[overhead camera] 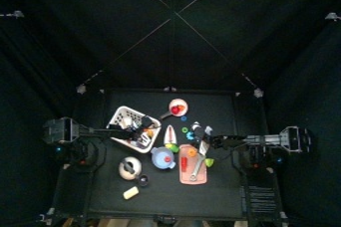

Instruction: Grab banana

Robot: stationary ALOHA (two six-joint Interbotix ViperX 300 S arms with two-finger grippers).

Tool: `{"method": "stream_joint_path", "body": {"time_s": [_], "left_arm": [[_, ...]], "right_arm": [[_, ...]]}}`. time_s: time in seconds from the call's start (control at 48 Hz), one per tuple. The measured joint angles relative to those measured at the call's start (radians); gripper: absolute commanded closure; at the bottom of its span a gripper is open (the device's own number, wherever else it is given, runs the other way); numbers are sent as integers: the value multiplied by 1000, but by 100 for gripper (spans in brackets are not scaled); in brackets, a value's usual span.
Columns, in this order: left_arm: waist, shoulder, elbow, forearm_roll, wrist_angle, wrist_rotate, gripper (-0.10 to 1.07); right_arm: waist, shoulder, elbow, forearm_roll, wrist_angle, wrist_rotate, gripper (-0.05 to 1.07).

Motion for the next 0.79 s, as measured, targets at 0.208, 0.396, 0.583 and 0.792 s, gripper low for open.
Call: {"method": "stream_joint_path", "body": {"time_s": [0.208,0.396,0.583,0.792], "left_arm": [[2,15,-5,0,0,0,1],[2,38,-6,-5,0,-2,1],[0,48,-12,-6,0,-3,1],[0,52,-15,-8,5,-2,3]], "right_arm": [[0,0,2,0,0,0,18],[0,0,0,0,0,0,18],[0,0,0,0,0,0,18],[0,6,2,-2,0,0,18]]}}
